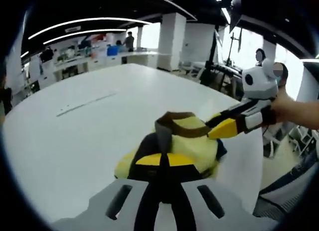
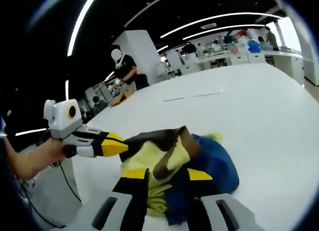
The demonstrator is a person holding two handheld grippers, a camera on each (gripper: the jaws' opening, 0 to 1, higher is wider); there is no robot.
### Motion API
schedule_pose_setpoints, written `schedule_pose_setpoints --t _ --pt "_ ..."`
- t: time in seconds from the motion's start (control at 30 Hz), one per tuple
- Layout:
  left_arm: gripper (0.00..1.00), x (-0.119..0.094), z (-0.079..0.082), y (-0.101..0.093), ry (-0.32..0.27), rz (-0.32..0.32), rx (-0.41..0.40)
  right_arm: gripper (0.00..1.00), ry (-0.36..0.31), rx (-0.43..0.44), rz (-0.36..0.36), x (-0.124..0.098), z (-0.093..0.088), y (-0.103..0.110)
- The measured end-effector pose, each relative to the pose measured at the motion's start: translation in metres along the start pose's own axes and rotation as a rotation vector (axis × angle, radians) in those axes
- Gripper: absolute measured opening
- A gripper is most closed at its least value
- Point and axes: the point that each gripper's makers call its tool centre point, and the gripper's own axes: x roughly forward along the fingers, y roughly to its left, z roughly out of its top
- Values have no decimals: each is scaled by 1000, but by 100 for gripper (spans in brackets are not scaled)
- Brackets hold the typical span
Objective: Fold the garment on the visible template until the final outline fits inside the template.
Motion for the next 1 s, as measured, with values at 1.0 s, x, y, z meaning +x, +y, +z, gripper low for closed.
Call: schedule_pose_setpoints --t 1.0 --pt "0 -25 -23 -8 19 11 -129 0 -128 -78 150 10 51 81"
